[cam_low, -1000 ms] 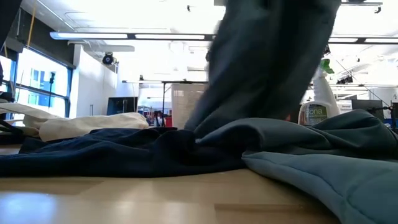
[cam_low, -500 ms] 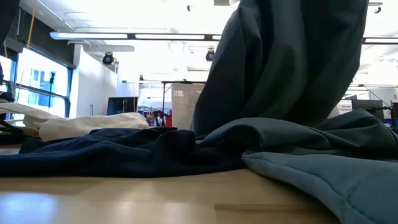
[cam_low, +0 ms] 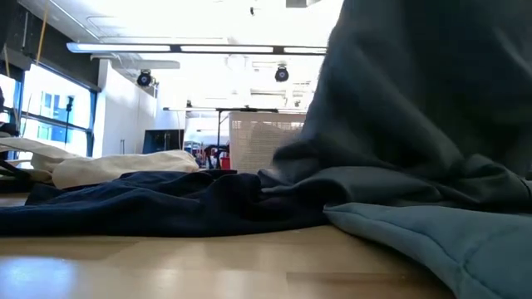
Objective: Fold Laundry from Bin
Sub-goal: Fold the green pants
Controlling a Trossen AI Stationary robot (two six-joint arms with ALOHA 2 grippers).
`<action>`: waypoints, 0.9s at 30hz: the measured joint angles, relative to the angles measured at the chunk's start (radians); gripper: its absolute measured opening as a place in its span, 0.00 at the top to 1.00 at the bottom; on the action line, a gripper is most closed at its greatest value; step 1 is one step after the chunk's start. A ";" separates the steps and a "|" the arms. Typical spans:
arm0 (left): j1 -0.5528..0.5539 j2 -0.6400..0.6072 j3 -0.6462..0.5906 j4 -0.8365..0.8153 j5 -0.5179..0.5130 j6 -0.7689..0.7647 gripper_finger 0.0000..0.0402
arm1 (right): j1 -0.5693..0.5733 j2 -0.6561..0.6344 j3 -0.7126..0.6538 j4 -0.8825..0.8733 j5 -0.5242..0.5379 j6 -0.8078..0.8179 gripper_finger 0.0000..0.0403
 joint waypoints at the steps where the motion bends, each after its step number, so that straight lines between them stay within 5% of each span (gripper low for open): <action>1: 0.006 -0.026 -0.022 0.003 -0.005 -0.008 0.68 | 0.009 -0.009 -0.080 0.060 -0.005 0.002 1.00; 10: 0.018 -0.341 -0.468 0.221 0.002 -0.165 0.69 | 0.011 -0.025 -0.664 0.650 -0.049 -0.048 1.00; 14: 0.014 -0.446 -0.671 0.387 0.008 -0.292 0.69 | -0.046 -0.023 -0.667 0.709 -0.036 -0.044 1.00; 19: 0.014 -0.520 -0.775 0.473 0.000 -0.361 0.69 | -0.118 -0.026 -0.510 0.641 0.204 -0.061 1.00; 22: 0.015 -0.526 -0.787 0.477 -0.010 -0.355 0.69 | -0.130 -0.028 -0.522 0.780 0.055 -0.110 1.00; 27: 0.015 -0.529 -0.786 0.478 -0.012 -0.327 0.69 | -0.096 0.013 -0.730 0.897 -0.158 -0.043 1.00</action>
